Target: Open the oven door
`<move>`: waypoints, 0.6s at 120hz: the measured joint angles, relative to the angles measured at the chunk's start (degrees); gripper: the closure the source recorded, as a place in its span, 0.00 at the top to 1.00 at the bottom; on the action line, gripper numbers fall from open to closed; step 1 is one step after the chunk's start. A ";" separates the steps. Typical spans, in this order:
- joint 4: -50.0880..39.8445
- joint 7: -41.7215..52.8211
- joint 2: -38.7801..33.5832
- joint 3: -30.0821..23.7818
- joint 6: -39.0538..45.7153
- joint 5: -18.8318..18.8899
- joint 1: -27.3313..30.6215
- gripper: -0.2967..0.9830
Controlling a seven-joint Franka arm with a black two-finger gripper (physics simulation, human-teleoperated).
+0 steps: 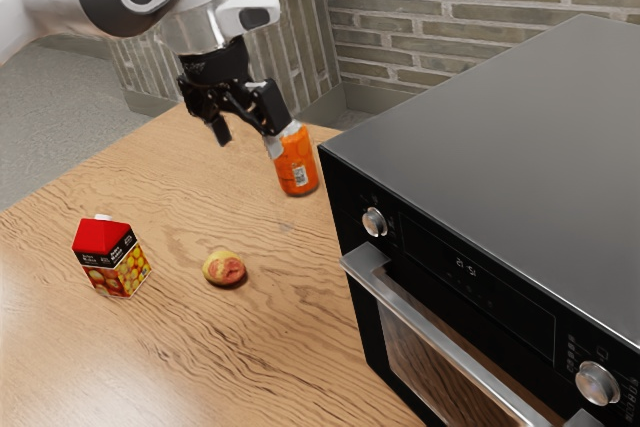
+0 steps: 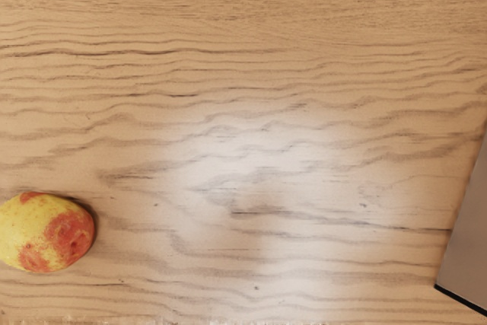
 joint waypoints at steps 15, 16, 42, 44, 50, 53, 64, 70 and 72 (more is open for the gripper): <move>1.50 0.40 0.48 -0.30 -2.31 -0.61 1.53 0.77; 1.80 0.44 0.37 -0.27 -2.46 -0.82 1.72 0.77; -0.71 31.64 -27.61 -22.61 -6.44 -8.66 -4.04 0.76; -2.05 34.16 -28.34 -22.70 -5.99 -9.79 -4.94 0.76; -5.02 41.35 -29.60 -22.81 -4.66 -12.50 -6.39 0.77; -6.11 44.80 -29.85 -22.83 -3.94 -13.56 -6.77 0.77; -11.37 56.43 -30.02 -22.62 -0.80 -16.24 -7.27 0.77; -15.46 62.22 -30.07 -21.94 1.35 -17.15 -7.35 0.77; -16.55 64.06 -30.09 -21.56 2.05 -17.53 -7.35 0.77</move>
